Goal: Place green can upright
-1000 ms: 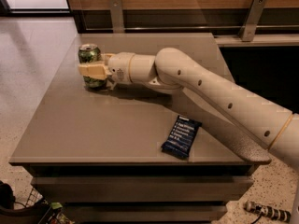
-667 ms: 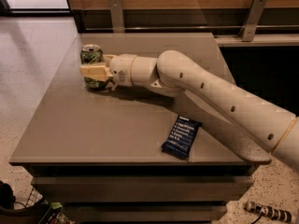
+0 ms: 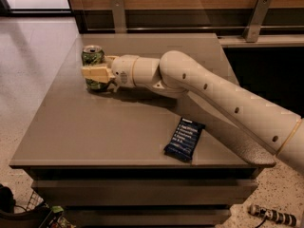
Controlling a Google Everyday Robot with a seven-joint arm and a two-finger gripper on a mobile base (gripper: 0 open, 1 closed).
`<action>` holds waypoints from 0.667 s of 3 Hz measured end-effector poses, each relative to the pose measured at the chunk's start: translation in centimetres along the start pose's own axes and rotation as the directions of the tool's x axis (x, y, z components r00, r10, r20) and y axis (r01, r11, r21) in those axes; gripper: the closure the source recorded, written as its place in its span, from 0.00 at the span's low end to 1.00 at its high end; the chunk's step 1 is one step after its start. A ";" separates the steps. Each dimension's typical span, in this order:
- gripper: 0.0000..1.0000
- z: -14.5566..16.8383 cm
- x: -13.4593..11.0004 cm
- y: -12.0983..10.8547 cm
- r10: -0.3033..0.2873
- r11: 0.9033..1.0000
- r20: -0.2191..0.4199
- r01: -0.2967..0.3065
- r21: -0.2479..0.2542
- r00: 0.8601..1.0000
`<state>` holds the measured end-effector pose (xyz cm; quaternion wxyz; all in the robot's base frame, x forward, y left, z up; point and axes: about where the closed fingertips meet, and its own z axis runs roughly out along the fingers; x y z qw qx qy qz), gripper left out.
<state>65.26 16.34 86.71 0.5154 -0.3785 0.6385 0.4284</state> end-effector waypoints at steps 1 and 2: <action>0.03 0.1 0.0 0.1 0.000 1.000 0.000 0.000 -0.002 1.000; 0.00 0.2 0.0 0.2 0.000 1.000 0.000 0.000 -0.004 1.000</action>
Offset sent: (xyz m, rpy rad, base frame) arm 0.0000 0.0000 0.0000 0.0000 0.0000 0.0000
